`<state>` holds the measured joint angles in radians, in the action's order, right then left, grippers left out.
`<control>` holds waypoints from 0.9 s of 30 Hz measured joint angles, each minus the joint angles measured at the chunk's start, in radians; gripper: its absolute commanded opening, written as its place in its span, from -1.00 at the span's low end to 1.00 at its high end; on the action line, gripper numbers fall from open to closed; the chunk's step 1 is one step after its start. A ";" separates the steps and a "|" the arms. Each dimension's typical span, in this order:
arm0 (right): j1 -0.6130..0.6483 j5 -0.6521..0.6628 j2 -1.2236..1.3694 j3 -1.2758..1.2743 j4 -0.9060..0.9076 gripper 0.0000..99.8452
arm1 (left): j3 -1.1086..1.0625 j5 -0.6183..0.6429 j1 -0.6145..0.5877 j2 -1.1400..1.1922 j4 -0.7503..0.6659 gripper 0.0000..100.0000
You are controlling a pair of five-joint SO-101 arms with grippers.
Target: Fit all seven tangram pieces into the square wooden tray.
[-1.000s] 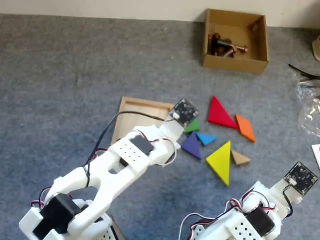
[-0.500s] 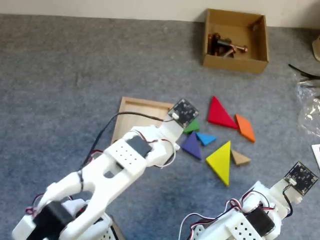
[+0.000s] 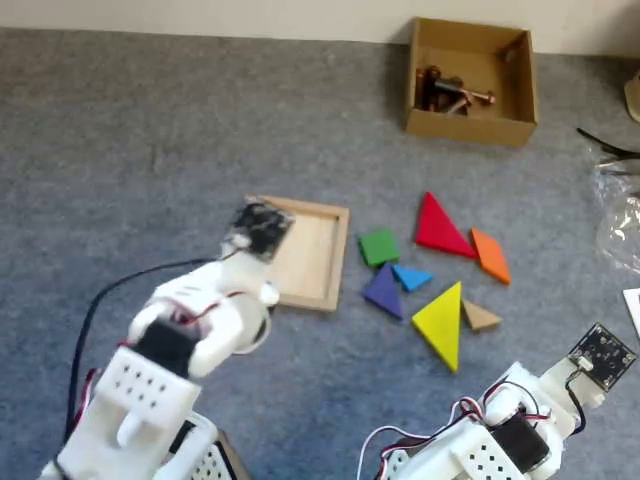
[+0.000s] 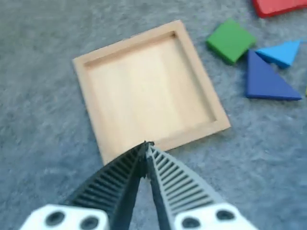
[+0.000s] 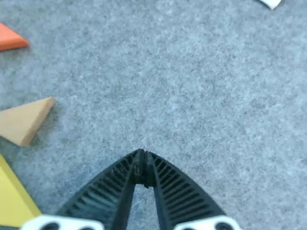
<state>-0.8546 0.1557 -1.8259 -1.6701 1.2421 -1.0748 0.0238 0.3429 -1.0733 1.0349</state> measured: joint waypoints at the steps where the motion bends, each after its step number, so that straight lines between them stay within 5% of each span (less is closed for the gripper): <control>1: 0.000 0.000 0.000 0.000 0.000 -0.99 | -0.028 0.000 -0.020 -0.043 0.000 -0.99; 27: 0.000 0.000 0.000 0.000 0.000 -0.99 | -0.442 0.000 -0.396 -0.647 0.146 -0.99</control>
<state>-0.8546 0.1557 -1.8259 -1.6701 1.2421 -1.5167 0.0238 -0.0529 -1.7208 1.1807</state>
